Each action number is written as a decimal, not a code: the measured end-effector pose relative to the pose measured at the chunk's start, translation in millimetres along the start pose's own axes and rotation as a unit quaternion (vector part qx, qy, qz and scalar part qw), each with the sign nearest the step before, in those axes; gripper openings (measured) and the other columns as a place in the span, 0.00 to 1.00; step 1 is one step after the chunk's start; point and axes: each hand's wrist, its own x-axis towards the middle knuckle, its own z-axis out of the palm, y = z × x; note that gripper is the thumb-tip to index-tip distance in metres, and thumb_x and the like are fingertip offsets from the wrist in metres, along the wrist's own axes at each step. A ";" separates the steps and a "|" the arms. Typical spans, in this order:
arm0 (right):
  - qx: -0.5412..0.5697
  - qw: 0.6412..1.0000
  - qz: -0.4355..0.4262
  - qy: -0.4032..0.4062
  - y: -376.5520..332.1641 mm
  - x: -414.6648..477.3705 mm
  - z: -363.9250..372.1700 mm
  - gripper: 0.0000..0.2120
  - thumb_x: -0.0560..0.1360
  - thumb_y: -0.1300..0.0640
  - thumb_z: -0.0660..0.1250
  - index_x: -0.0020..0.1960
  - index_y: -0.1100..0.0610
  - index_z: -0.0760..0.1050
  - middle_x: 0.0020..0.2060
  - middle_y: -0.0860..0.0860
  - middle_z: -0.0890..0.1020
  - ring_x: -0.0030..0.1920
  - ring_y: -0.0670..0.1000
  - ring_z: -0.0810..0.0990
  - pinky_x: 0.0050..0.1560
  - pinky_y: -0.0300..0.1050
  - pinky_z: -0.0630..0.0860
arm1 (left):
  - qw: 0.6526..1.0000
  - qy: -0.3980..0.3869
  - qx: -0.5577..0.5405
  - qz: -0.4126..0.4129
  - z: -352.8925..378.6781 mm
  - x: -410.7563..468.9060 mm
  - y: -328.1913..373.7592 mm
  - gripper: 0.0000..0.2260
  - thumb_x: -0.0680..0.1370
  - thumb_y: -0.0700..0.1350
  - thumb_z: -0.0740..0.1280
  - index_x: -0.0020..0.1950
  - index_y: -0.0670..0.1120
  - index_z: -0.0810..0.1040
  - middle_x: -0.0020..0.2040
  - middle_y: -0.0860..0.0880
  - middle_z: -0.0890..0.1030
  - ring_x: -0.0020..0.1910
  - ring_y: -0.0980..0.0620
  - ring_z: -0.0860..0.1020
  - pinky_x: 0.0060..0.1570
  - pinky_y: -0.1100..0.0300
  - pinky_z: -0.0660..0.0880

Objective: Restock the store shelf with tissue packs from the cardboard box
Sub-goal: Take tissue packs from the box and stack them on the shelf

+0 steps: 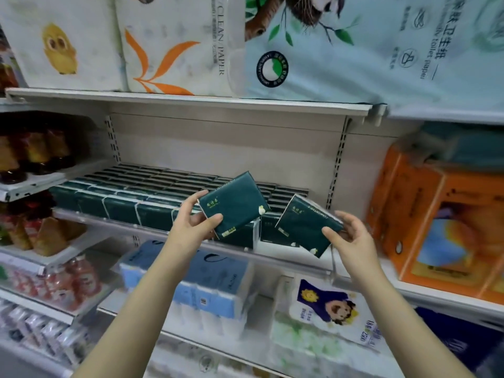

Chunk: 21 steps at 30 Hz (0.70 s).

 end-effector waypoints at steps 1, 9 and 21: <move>-0.018 1.000 0.002 -0.007 6.1 1.1 0.2 0.18 0.75 0.62 0.71 0.61 0.50 0.73 0.54 0.43 0.80 0.53 0.42 0.79 0.56 0.42 0.76 | 1.000 0.001 0.001 0.001 3.0 -0.6 0.2 0.21 0.78 0.37 0.67 0.65 0.56 0.70 0.50 0.49 0.85 0.51 0.45 0.83 0.49 0.53 0.77; -0.125 0.992 0.006 -0.023 33.6 17.4 29.1 0.19 0.75 0.62 0.71 0.63 0.53 0.73 0.54 0.46 0.78 0.49 0.40 0.76 0.42 0.27 0.71 | 1.000 -0.003 0.004 -0.005 8.6 12.6 -2.9 0.21 0.78 0.36 0.68 0.65 0.56 0.70 0.52 0.48 0.84 0.51 0.46 0.83 0.53 0.47 0.80; -0.246 0.968 -0.001 -0.046 63.0 37.3 66.5 0.25 0.73 0.59 0.73 0.67 0.52 0.70 0.61 0.47 0.70 0.56 0.46 0.73 0.57 0.37 0.70 | 0.999 -0.026 -0.024 -0.035 1.3 57.8 -22.9 0.20 0.78 0.37 0.67 0.64 0.56 0.70 0.50 0.50 0.84 0.49 0.51 0.84 0.40 0.62 0.79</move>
